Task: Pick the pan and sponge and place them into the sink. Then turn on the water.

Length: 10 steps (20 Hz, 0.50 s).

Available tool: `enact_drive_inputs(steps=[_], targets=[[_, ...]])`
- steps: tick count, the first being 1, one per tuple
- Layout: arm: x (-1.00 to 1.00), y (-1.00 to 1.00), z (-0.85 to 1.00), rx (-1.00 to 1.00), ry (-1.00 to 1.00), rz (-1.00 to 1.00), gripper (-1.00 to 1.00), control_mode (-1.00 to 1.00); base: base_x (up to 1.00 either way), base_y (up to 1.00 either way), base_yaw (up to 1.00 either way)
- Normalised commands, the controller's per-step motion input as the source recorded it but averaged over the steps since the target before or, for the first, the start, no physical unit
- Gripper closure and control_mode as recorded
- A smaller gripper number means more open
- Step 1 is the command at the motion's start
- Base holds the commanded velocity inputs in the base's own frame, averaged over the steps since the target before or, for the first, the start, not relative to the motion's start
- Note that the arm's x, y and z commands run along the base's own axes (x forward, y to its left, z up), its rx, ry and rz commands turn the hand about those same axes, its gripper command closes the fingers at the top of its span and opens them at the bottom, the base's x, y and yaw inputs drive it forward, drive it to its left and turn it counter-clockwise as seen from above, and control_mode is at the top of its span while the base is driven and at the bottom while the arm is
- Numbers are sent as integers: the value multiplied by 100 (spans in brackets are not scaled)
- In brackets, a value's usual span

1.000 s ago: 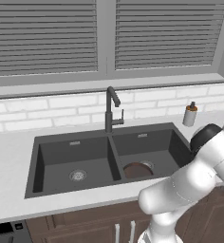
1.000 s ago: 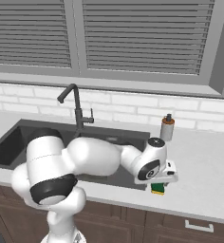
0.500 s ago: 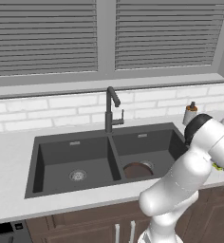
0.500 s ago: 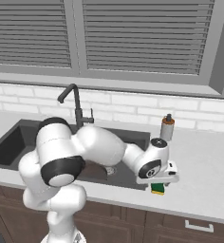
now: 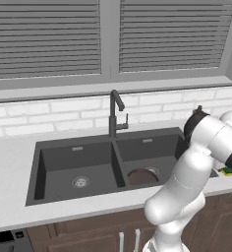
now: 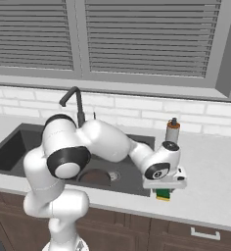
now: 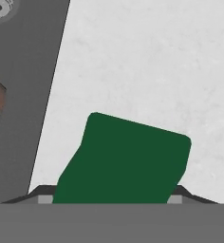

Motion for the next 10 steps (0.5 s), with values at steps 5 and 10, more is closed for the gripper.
enact_drive_inputs(steps=[5, 10], targets=[[1, 38, 11, 0, 0, 11, 100, -100, 0, 0, 0], [0, 94, 32, 0, 0, 22, 100, -100, 0, 0, 0]])
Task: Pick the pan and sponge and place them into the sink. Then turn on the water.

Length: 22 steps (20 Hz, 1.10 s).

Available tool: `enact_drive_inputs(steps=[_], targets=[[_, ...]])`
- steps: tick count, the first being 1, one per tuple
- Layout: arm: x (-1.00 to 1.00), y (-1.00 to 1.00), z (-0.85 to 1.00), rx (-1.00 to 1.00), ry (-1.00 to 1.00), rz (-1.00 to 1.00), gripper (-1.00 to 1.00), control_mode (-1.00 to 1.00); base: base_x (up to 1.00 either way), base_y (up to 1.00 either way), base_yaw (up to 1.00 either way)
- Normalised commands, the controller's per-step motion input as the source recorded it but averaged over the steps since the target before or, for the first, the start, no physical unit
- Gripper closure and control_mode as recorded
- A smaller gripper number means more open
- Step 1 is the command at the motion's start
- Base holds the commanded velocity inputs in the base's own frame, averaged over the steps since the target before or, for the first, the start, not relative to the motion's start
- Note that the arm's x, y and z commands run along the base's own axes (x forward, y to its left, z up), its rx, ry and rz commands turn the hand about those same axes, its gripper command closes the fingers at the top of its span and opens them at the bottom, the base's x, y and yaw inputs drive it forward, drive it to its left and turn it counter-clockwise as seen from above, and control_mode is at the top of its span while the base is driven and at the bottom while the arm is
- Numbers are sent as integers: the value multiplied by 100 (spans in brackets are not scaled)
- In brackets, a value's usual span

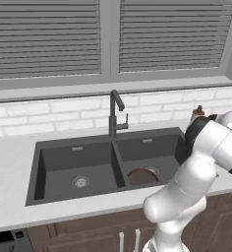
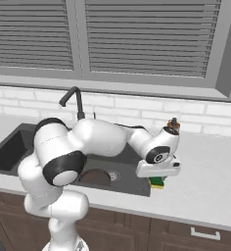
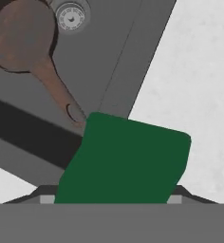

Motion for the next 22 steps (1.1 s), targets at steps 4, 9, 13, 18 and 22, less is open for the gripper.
enact_drive_inputs(steps=[4, 9, 13, 18, 22], targets=[[0, 100, 15, -1, 0, 21, 100, -100, 0, 0, 0], [0, 100, 0, -1, 0, 15, 100, -100, 0, 0, 0], [16, 99, -4, 0, 0, 5, 100, -100, 0, 0, 0], [52, 59, -17, 0, 0, 0, 100, -100, 0, 0, 0], [37, 26, -50, 0, -1, 0, 100, -100, 0, 0, 0]])
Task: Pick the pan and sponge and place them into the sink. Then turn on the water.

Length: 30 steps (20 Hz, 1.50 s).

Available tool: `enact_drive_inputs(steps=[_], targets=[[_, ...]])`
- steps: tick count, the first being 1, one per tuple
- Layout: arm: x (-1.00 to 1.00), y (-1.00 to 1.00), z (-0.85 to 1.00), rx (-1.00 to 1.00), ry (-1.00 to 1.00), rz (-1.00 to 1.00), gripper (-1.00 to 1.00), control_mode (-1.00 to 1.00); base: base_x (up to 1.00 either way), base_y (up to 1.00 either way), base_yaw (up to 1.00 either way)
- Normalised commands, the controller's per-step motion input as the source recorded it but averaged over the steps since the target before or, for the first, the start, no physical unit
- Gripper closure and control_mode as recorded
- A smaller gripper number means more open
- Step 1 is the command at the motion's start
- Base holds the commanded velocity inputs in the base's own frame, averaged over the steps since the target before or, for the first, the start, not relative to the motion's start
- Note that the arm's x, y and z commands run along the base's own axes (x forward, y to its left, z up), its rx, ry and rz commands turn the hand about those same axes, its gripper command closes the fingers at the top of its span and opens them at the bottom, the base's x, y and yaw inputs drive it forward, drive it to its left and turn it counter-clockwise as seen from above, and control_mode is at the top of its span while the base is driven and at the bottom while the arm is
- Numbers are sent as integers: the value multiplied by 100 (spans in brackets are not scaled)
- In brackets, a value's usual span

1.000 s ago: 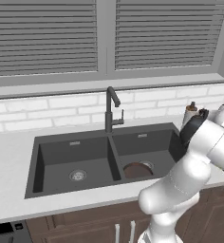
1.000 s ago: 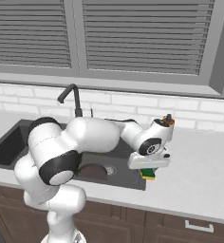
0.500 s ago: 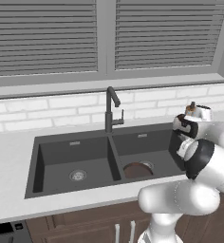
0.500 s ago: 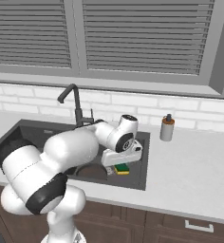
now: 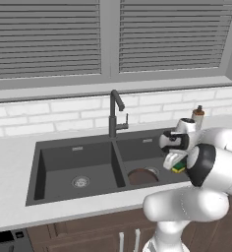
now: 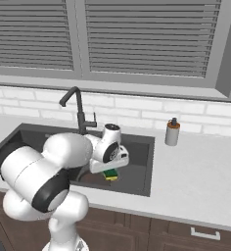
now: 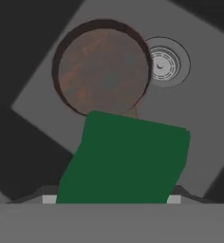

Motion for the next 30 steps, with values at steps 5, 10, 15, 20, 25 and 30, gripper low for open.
enact_drive_inputs(steps=[5, 10, 15, 20, 25, 30], targets=[[38, 18, -63, 0, -9, 0, 100, -100, 0, 0, 0], [53, 15, -35, 0, -1, 0, 100, -100, 0, 0, 0], [51, 25, -25, 0, 0, 0, 100, -100, 0, 0, 0], [39, 9, -29, 0, 0, 0, 100, -100, 0, 0, 0], [30, 0, -22, 0, 0, 0, 100, -100, 0, 0, 0], [24, 0, -12, 0, 0, 0, 100, -100, 0, 0, 0]])
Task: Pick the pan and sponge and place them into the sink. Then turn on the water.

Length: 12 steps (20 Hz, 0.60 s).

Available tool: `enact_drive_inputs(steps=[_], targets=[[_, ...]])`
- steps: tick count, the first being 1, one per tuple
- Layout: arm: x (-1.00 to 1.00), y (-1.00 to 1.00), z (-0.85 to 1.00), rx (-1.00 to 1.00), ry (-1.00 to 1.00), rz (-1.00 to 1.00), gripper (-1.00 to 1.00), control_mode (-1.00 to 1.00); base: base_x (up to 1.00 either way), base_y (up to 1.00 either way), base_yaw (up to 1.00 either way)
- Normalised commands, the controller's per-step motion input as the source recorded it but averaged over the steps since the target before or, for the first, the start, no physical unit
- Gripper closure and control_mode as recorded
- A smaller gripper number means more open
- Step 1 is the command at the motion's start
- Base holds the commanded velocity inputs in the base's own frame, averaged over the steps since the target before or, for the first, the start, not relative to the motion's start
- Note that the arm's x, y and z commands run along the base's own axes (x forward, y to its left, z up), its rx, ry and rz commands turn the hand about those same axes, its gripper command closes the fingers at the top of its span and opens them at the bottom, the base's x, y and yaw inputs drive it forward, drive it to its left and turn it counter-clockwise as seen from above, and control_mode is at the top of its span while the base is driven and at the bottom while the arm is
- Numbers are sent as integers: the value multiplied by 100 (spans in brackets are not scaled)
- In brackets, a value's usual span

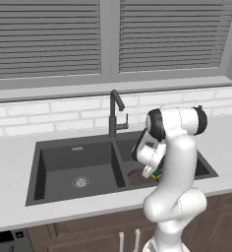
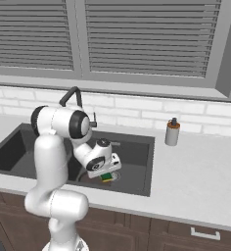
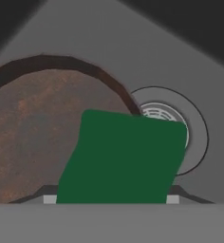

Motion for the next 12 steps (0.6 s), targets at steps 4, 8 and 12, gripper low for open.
enact_drive_inputs(steps=[4, 8, 12], targets=[[24, -1, -12, 0, 0, 0, 100, -100, 0, 0, 0], [20, -1, -9, 0, 0, 0, 100, -100, 0, 0, 0], [13, -1, -5, 0, 0, 0, 100, -100, 0, 0, 0]])
